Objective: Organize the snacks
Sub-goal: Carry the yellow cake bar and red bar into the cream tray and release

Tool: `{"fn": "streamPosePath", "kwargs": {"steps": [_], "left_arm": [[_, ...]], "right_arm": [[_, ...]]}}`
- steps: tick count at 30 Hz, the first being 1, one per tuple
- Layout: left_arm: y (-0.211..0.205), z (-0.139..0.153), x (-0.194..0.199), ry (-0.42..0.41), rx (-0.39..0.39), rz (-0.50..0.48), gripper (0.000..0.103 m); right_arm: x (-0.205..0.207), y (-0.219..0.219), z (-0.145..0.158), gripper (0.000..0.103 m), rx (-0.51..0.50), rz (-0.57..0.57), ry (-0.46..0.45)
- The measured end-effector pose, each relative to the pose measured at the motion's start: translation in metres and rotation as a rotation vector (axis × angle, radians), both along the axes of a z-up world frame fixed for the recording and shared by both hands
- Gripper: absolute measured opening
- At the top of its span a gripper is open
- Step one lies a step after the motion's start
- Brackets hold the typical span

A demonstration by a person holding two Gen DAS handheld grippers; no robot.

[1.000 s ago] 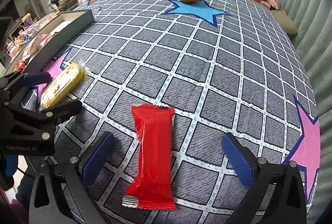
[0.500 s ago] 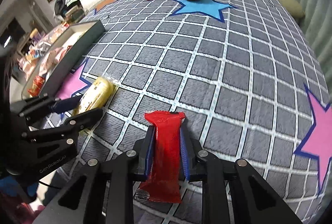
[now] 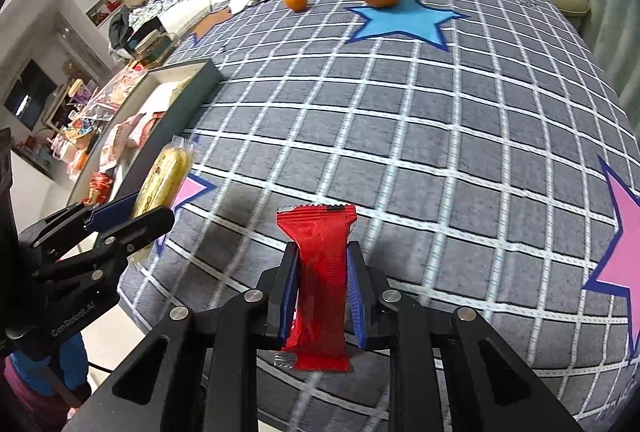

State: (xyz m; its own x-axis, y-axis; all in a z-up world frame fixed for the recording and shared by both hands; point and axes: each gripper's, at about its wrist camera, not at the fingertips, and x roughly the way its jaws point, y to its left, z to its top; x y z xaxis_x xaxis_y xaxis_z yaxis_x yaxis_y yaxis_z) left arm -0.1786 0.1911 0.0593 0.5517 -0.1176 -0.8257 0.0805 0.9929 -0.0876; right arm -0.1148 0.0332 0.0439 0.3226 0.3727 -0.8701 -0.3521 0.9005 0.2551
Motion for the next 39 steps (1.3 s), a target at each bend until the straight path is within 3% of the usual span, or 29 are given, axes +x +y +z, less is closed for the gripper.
{"fn": "streamPosePath", "kwargs": {"steps": [7,9,10,11,13,14,15,23,31,39], "left_arm": [[0.012,0.003,-0.004,-0.012,-0.021,0.021,0.039],[0.013,0.001,-0.005,-0.007,-0.023,0.023,0.039],[0.013,0.0,-0.005,-0.004,-0.022,0.023,0.039],[0.013,-0.001,-0.005,-0.001,-0.02,0.024,0.039],[0.014,-0.002,-0.005,0.002,-0.025,0.028,0.039],[0.014,-0.002,-0.006,0.002,-0.026,0.031,0.039],[0.015,-0.001,-0.006,0.002,-0.026,0.033,0.039],[0.034,0.026,-0.003,-0.055,-0.023,0.067,0.039],[0.085,0.055,0.003,-0.124,0.027,0.162,0.039],[0.147,0.036,-0.004,-0.07,0.06,0.291,0.039]], "right_arm": [[0.004,0.024,-0.019,0.028,-0.144,0.038,0.013],[0.002,0.028,-0.021,0.074,-0.174,0.041,0.002],[0.001,0.031,-0.024,0.079,-0.193,0.046,-0.002],[-0.002,0.035,-0.027,0.078,-0.226,0.054,-0.017],[-0.006,0.041,-0.028,0.066,-0.27,0.071,-0.056],[-0.008,0.04,-0.025,0.037,-0.261,0.074,-0.069],[-0.007,0.041,-0.022,0.021,-0.257,0.075,-0.072],[0.003,0.039,0.007,0.021,-0.11,0.07,-0.048],[0.022,0.076,0.047,0.021,-0.01,0.135,-0.081],[0.032,0.137,0.061,0.021,0.025,0.25,-0.093]]}}
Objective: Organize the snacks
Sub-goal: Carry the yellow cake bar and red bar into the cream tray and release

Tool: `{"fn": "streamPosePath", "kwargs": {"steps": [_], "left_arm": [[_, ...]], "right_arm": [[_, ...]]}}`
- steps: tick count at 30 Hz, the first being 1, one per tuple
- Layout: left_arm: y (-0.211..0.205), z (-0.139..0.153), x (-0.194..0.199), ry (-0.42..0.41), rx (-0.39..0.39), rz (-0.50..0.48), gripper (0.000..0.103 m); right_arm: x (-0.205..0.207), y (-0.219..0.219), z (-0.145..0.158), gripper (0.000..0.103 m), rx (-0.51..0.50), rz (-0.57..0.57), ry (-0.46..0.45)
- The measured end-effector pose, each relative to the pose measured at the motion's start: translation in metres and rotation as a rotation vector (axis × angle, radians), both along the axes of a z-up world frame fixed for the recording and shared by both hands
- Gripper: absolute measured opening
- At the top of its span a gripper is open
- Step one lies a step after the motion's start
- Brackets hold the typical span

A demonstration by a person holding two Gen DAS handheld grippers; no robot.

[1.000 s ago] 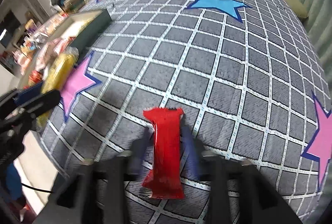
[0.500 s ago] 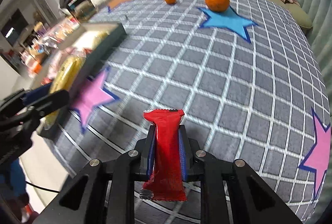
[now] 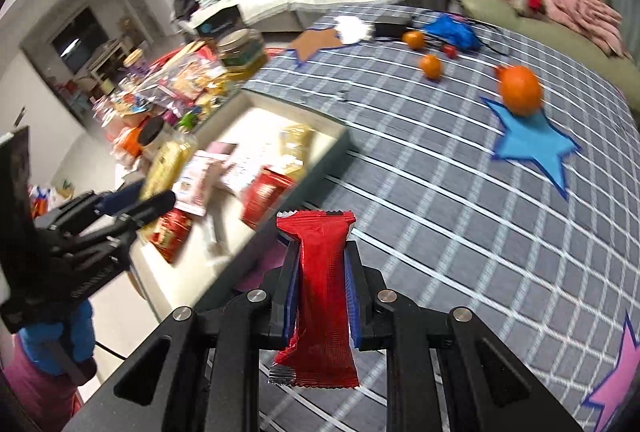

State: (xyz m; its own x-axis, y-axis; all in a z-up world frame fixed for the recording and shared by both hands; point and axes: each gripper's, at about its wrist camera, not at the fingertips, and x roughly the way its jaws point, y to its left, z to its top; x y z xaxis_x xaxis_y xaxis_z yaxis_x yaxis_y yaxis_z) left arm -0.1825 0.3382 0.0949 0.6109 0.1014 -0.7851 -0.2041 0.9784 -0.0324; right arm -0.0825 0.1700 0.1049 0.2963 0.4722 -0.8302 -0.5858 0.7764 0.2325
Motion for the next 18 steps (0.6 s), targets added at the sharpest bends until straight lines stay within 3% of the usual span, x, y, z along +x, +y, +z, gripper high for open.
{"fn": "streamPosePath", "kwargs": {"steps": [10,18], "left_arm": [[0.026,-0.027,0.007,0.057,-0.021,0.061,0.039],[0.034,-0.044,0.024,0.093,-0.034,0.078,0.039]], "right_arm": [[0.007,0.072,-0.011,0.021,-0.013,0.128,0.018],[0.024,0.093,-0.026,0.021,-0.045,0.128,0.037]]}}
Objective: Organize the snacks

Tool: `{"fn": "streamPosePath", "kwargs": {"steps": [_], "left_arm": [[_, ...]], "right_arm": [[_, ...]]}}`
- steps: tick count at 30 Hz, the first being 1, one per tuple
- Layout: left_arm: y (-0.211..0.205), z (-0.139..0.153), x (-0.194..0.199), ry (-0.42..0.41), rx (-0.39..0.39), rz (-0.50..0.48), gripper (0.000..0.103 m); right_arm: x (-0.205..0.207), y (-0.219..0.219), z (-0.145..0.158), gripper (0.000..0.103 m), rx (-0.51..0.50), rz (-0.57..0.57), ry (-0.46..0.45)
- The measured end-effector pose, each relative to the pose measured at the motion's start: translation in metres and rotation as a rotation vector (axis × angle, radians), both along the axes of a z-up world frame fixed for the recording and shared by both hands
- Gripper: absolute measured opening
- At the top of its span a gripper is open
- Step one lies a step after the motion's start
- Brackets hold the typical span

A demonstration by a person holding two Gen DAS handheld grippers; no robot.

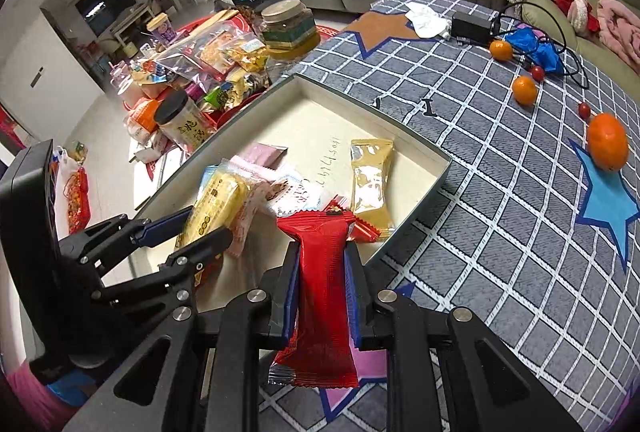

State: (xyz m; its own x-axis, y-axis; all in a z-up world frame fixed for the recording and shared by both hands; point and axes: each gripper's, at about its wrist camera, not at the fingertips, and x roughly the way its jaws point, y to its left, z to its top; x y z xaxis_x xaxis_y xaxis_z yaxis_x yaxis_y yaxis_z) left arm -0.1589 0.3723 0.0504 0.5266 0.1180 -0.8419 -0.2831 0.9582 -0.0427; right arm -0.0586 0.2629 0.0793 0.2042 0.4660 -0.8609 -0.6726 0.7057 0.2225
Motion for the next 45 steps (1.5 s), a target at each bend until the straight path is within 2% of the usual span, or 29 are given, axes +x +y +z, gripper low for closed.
{"fn": "streamPosePath", "kwargs": {"steps": [12,18,20,22,23,25,26,27,30,31,32,33,34,40,45], "left_arm": [[0.014,-0.021,0.032,0.049,0.017,0.024,0.039],[0.017,-0.022,0.032,0.061,0.01,0.028,0.039],[0.015,-0.022,0.031,0.066,0.01,0.03,0.048],[0.015,-0.02,0.029,0.056,0.0,0.039,0.083],[0.015,-0.018,0.027,0.041,-0.01,0.046,0.085],[0.014,-0.015,0.025,0.036,-0.016,0.05,0.085],[0.013,-0.014,0.024,0.04,-0.018,0.052,0.085],[0.013,-0.014,0.024,0.043,-0.018,0.054,0.085],[0.01,-0.014,0.024,0.074,0.006,0.067,0.086],[0.009,-0.014,0.023,0.079,0.022,0.077,0.091],[0.009,-0.015,0.022,0.082,0.033,0.082,0.096],[0.009,-0.014,0.021,0.084,0.044,0.088,0.103],[0.008,-0.013,0.018,0.079,0.053,0.092,0.103],[0.004,-0.004,0.005,0.038,0.035,0.054,0.103],[-0.003,-0.006,0.004,0.088,0.094,0.055,0.103]], "right_arm": [[0.021,0.03,-0.02,0.021,-0.055,0.008,0.001],[0.025,0.035,-0.023,0.021,-0.08,0.014,-0.007],[0.025,0.034,-0.024,0.022,-0.094,0.011,-0.008],[0.025,0.033,-0.024,0.022,-0.097,0.01,0.0],[0.024,0.033,-0.024,0.022,-0.098,0.01,0.005],[0.023,0.032,-0.024,0.034,-0.097,0.014,0.015],[0.022,0.032,-0.023,0.056,-0.097,0.016,0.015],[0.02,0.031,-0.022,0.074,-0.098,0.015,0.008],[0.014,0.031,-0.014,0.076,-0.104,0.019,-0.028],[0.013,0.031,-0.013,0.076,-0.105,0.023,-0.026],[0.012,0.031,-0.012,0.081,-0.11,0.023,-0.021],[0.011,0.031,-0.011,0.097,-0.115,0.022,-0.023],[0.01,0.03,-0.01,0.103,-0.122,0.019,-0.033],[0.005,0.023,-0.006,0.103,-0.115,0.003,-0.036],[-0.001,0.02,-0.003,0.103,-0.131,0.005,-0.045]]}}
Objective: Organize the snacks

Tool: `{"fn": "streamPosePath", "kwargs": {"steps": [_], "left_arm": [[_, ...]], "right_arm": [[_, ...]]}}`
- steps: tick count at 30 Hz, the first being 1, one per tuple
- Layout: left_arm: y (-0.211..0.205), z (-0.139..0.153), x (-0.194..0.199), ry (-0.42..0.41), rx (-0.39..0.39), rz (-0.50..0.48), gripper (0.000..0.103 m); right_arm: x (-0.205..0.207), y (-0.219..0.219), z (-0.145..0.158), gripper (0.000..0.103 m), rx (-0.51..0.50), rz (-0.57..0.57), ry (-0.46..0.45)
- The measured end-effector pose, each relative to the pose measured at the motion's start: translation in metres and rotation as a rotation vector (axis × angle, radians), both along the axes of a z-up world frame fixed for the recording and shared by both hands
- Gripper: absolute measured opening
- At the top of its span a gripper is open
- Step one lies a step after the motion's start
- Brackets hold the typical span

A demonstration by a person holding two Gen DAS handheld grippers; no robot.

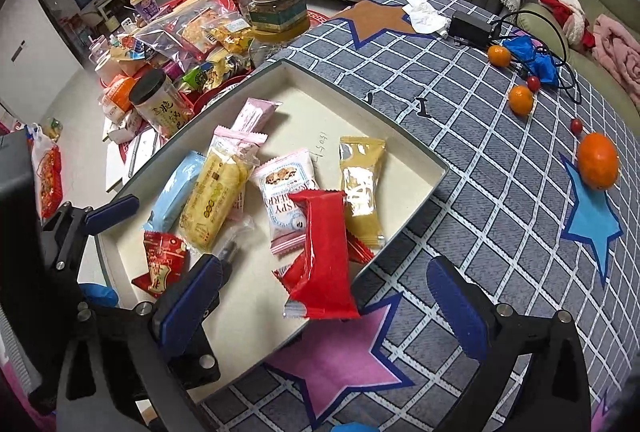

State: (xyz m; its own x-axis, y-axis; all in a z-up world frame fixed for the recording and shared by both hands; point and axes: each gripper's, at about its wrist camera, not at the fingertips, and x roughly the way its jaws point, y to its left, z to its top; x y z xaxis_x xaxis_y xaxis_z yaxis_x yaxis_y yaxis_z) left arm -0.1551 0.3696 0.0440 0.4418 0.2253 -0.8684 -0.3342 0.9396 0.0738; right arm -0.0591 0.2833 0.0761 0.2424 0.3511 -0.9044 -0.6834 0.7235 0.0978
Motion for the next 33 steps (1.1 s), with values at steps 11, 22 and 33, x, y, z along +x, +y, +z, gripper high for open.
{"fn": "streamPosePath", "kwargs": {"steps": [11,22,33], "left_arm": [[-0.005,0.001,-0.009,0.008,0.016,-0.011,0.103],[-0.009,0.002,-0.01,0.008,0.016,-0.027,0.103],[-0.013,0.002,-0.011,0.009,0.012,-0.035,0.103]], "right_arm": [[-0.011,0.001,0.0,0.103,-0.049,0.028,-0.029],[-0.016,0.002,-0.001,0.103,-0.065,0.044,-0.039],[-0.02,0.006,-0.002,0.103,-0.079,0.063,-0.048]]}}
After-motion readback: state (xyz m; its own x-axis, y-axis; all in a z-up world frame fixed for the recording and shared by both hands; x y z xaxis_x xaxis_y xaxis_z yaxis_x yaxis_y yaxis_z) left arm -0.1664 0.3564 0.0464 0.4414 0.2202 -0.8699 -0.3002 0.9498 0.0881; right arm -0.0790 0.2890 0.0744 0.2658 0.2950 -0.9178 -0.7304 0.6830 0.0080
